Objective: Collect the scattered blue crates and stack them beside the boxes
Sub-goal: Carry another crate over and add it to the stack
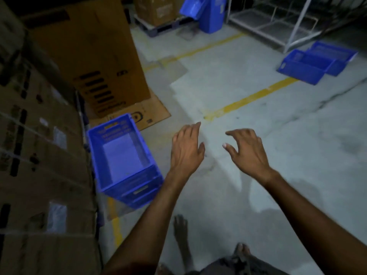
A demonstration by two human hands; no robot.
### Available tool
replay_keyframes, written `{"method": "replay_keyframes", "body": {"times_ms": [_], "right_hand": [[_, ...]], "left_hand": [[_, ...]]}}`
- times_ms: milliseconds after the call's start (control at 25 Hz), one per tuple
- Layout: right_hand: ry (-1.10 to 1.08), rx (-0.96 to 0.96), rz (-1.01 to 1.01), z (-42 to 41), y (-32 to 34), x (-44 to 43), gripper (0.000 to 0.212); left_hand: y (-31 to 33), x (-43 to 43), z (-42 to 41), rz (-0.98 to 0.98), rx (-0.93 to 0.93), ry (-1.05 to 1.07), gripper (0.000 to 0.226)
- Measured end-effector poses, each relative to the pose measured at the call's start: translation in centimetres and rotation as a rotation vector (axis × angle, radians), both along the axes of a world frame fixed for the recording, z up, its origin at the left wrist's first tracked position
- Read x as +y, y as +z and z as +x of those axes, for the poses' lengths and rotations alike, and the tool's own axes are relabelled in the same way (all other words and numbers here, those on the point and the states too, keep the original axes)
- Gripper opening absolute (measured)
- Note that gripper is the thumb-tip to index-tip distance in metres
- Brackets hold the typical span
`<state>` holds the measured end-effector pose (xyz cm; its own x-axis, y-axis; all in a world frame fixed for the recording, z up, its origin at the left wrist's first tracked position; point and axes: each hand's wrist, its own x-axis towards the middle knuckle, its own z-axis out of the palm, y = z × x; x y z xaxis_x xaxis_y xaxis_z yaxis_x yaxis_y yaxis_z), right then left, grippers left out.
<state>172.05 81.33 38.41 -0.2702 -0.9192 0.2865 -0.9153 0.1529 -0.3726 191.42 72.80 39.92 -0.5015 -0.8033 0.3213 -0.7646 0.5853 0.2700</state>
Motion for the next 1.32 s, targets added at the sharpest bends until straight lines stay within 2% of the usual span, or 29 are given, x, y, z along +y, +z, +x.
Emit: {"method": "replay_keyframes", "body": {"times_ms": [200,400,680,1040,1320], "right_hand": [[-0.143,0.007,0.023,-13.7,0.4,4.3,0.048],[-0.294,-0.058,0.025,-26.3,1.9,3.8,0.047],[-0.397,-0.082,-0.006,-42.3,1.1,-3.5,0.046],[-0.669,-0.085,-0.020,-63.4,3.0,-11.7,0.047],[-0.721,-0.183,-0.104,-85.2,0.9,-16.9,0.049]], "left_hand": [[0.2,1.5,-16.0,-0.037,0.005,-0.125,0.060],[0.7,-1.0,-29.1,-0.011,0.023,-0.244,0.054],[-0.4,-10.0,-46.8,-0.006,0.064,-0.372,0.054],[0.7,-21.9,-71.3,0.060,0.126,-0.545,0.053],[-1.5,-27.2,-93.8,0.118,0.190,-0.572,0.055]]}}
